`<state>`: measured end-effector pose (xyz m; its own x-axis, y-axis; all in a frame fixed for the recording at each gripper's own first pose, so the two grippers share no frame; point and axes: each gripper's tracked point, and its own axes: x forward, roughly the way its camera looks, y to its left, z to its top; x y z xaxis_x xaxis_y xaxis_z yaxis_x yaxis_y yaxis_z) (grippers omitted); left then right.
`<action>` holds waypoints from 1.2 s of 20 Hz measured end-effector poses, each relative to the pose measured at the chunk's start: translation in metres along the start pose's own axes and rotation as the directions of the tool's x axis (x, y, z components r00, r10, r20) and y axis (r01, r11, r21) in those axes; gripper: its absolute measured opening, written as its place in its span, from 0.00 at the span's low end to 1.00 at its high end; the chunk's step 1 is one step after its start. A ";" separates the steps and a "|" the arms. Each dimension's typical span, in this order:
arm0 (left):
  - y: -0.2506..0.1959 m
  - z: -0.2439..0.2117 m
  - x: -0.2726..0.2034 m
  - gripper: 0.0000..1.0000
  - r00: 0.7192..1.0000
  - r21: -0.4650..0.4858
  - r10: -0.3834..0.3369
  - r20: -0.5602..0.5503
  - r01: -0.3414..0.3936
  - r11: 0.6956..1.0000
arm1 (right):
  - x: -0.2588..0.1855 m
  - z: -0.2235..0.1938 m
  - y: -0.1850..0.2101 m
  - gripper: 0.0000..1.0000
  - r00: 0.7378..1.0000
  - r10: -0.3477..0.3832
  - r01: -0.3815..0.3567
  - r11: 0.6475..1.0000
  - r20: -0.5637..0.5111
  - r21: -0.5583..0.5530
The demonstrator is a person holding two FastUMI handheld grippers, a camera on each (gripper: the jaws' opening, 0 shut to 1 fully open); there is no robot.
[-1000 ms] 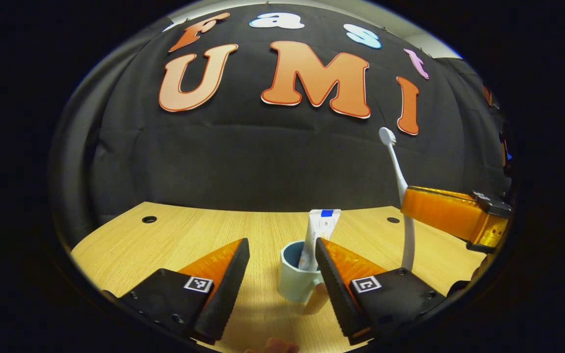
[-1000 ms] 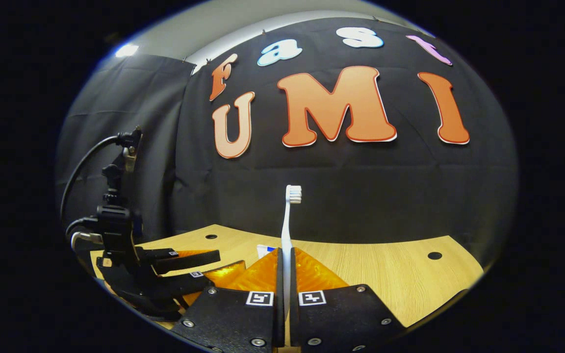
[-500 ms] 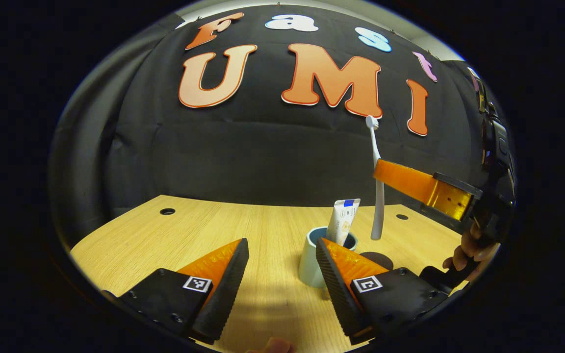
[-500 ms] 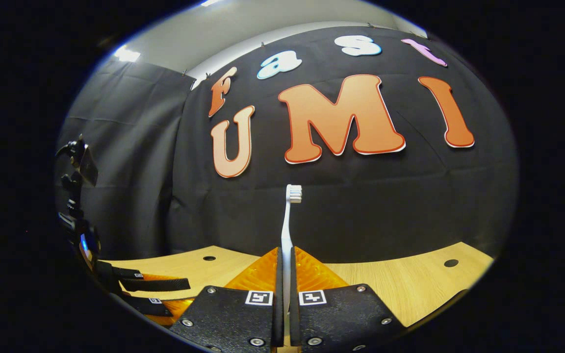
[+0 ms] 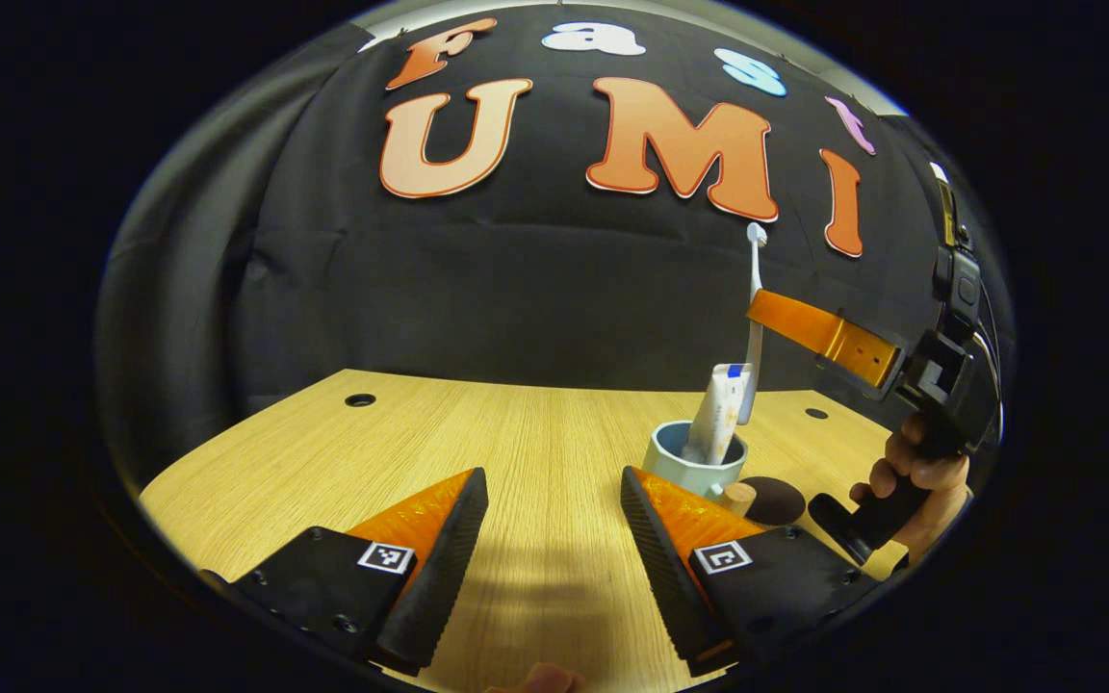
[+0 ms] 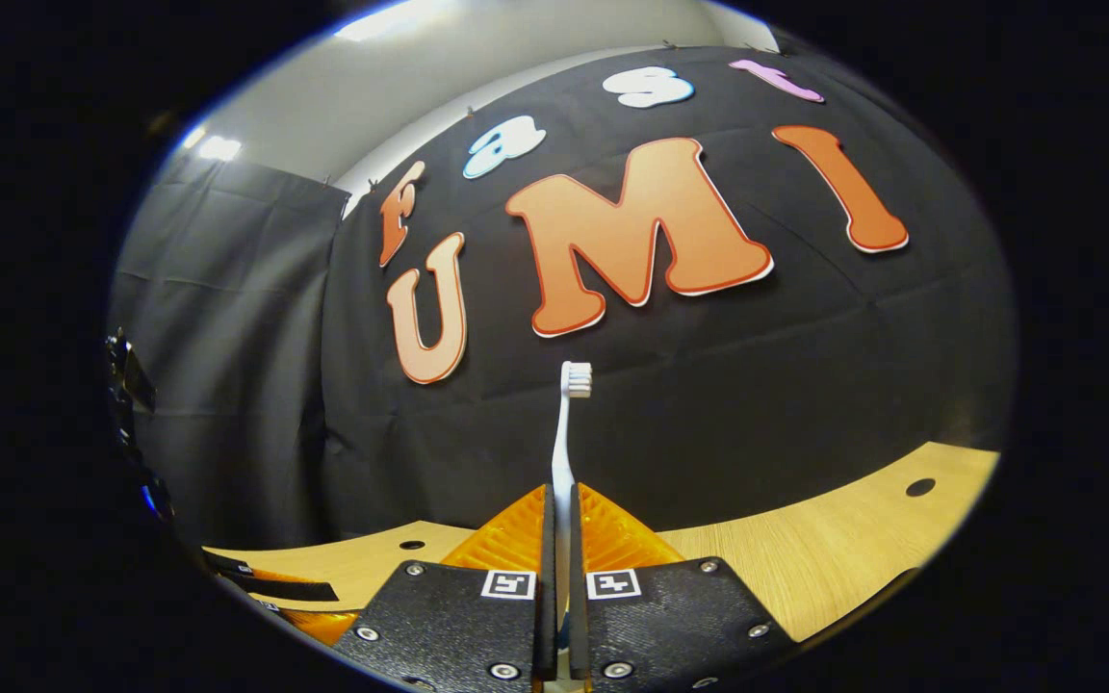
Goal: Put the toothbrush and toothpaste on the desktop into the cup, then pick up the cup and place it on the coaster on the desktop.
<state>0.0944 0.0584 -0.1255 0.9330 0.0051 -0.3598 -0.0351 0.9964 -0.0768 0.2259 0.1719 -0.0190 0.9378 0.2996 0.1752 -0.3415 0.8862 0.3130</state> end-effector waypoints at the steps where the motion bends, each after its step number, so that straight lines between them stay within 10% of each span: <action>1: 0.000 -0.003 -0.001 0.90 1.000 -0.003 0.000 -0.004 0.000 1.000 | 0.000 -0.005 -0.002 0.05 1.000 -0.004 0.004 1.000 -0.007 0.014; 14: -0.017 0.003 -0.008 0.90 1.000 -0.030 -0.018 -0.020 0.018 0.999 | -0.022 -0.006 0.005 0.17 0.998 0.035 -0.036 0.999 -0.055 -0.022; 24: -0.077 0.029 -0.006 0.90 0.973 -0.039 -0.164 -0.164 0.160 0.986 | -0.065 0.026 -0.022 0.79 0.992 -0.021 0.000 0.987 -0.126 -0.159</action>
<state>0.1022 -0.0155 -0.0909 0.8544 -0.1724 -0.4902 0.1004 0.9803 -0.1699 0.1709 0.1236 -0.0134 0.9450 0.3233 0.0501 -0.3271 0.9312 0.1609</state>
